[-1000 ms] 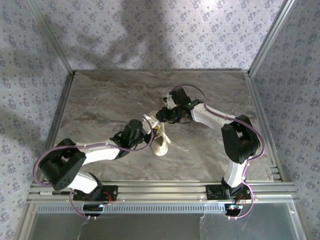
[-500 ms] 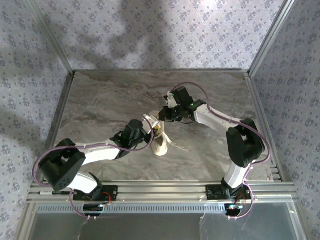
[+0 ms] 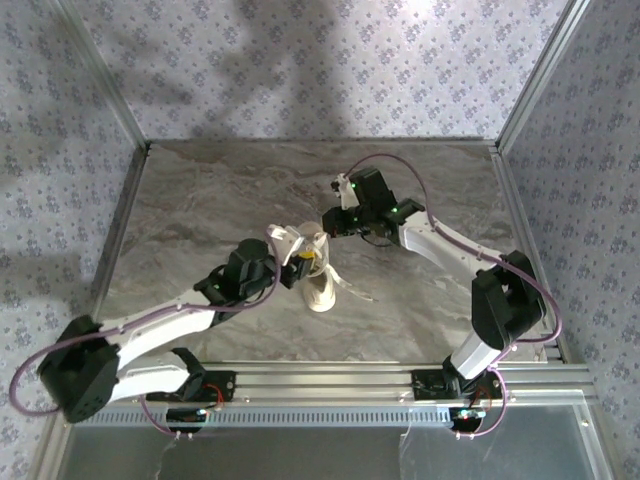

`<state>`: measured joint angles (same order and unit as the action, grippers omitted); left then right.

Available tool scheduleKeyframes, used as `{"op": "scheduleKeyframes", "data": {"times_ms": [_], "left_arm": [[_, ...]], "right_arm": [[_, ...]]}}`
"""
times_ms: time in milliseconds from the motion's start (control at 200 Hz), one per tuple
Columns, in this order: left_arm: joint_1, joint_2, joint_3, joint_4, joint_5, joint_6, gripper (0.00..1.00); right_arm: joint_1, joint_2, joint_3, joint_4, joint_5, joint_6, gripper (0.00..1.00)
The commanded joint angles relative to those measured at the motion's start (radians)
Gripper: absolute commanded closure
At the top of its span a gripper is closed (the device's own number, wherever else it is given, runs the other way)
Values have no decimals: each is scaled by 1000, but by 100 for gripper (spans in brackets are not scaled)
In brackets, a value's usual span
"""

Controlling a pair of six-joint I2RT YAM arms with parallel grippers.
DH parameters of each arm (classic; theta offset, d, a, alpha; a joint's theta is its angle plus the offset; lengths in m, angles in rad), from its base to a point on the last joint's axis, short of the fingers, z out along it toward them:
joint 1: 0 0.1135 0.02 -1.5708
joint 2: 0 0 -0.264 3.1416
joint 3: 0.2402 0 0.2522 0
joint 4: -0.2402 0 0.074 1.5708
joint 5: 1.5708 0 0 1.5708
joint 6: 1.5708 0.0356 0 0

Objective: Tie the shoes

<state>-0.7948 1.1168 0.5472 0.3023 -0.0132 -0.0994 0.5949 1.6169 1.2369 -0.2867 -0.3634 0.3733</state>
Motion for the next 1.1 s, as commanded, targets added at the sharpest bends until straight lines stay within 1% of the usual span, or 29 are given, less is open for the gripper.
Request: {"op": "scheduleKeyframes", "data": {"times_ms": [0, 85, 195, 300, 445, 630, 710, 740, 760, 840, 879, 884, 889, 894, 899, 934, 959, 984, 1034, 1094], "left_arm": [[67, -55, 43, -137, 77, -116, 53], [121, -28, 92, -162, 222, -116, 51], [136, 31, 130, -138, 287, -87, 49], [142, 81, 134, -72, 292, -93, 48], [161, 134, 109, 44, 291, -140, 48], [161, 174, 80, 185, 285, -173, 48], [163, 187, 81, 213, 273, -180, 49], [164, 192, 81, 219, 270, -180, 52], [165, 193, 82, 222, 269, -180, 57], [173, 192, 76, 227, 242, -195, 87], [178, 186, 68, 224, 220, -200, 99], [180, 185, 68, 222, 217, -200, 100], [181, 184, 68, 220, 215, -201, 100], [182, 182, 67, 218, 212, -201, 100], [182, 182, 67, 216, 210, -202, 100], [190, 174, 65, 199, 204, -206, 100], [196, 171, 66, 185, 204, -209, 100], [201, 168, 66, 168, 203, -212, 100], [212, 160, 68, 135, 199, -216, 100], [222, 153, 64, 115, 194, -229, 100]], "right_arm": [[29, -35, 42, 32, -36, -90, 100], [53, -41, 62, 50, -55, -121, 100], [70, -44, 90, 56, -64, -144, 100], [73, -50, 92, 66, -73, -140, 100], [73, -65, 80, 89, -86, -128, 100], [69, -71, 57, 134, -159, -119, 100], [69, -78, 41, 158, -188, -113, 100], [69, -82, 32, 167, -196, -111, 100], [68, -85, 27, 173, -198, -110, 100], [64, -104, 4, 181, -200, -113, 100], [58, -120, -9, 179, -195, -119, 89], [58, -120, -9, 179, -195, -119, 89], [56, -126, -13, 175, -194, -122, 84], [56, -126, -13, 175, -194, -122, 84], [56, -129, -16, 174, -194, -123, 81], [47, -152, -34, 166, -192, -136, 58], [41, -172, -65, 160, -197, -144, 48], [26, -192, -95, 155, -213, -151, 43], [-7, -232, -153, 127, -231, -174, 39], [-32, -284, -236, 56, -153, -219, 38]]}}
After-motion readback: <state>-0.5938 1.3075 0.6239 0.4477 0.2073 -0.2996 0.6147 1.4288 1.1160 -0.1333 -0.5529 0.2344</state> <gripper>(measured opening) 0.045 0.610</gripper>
